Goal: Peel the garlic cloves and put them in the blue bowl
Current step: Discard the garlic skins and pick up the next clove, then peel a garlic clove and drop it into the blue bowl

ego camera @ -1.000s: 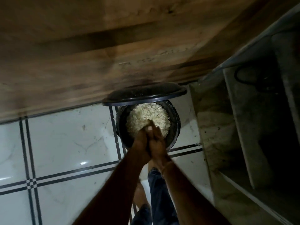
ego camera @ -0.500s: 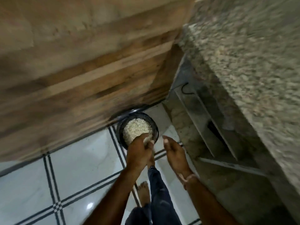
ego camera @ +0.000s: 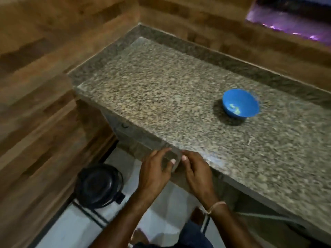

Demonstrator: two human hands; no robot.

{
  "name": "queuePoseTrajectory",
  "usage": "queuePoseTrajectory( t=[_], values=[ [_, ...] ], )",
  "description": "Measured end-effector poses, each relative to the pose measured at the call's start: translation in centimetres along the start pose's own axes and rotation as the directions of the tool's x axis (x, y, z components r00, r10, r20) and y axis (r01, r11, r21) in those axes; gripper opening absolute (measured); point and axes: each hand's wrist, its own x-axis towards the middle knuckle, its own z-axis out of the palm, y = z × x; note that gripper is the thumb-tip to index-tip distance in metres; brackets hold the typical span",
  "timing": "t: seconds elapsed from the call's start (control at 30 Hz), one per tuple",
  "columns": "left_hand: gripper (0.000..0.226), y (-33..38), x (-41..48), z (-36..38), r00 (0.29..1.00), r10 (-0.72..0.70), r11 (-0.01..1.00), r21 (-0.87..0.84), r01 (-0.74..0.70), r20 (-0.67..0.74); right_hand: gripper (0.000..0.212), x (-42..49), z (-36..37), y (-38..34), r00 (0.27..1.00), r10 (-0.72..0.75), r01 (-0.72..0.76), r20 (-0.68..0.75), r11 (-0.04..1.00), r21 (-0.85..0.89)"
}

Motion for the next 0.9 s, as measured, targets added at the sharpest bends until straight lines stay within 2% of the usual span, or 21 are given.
queuePoseTrajectory(
  t=[0.2,0.43,0.57,0.67,0.9],
  values=[
    [0.038,8.0,3.8,9.2,0.989,0.108,0.993,0.03,-0.112,0.101,0.028,1.8,-9.8,7.6,0.987,0.077,-0.087,-0.144,0.994,-0.065],
    [0.043,11.7,6.9,18.4,0.984,0.077,0.994,0.062,-0.088,0.163,0.038,4.2,-17.5,15.2,0.987,0.118,-0.137,-0.112,0.973,-0.187],
    [0.035,11.9,10.0,21.2,0.985,0.069,0.975,0.199,-0.101,0.16,0.041,6.2,-19.3,18.0,0.982,0.165,-0.185,-0.094,0.939,-0.291],
    [0.02,11.7,11.5,22.8,0.986,0.061,0.956,0.276,-0.102,0.152,0.05,8.3,-20.1,18.9,0.965,0.254,-0.258,-0.058,0.899,-0.355],
    [0.012,11.2,12.2,24.3,0.962,0.152,0.926,0.307,-0.219,0.227,0.064,10.0,-19.9,20.0,0.947,0.309,-0.312,-0.085,0.833,-0.457]
  ],
)
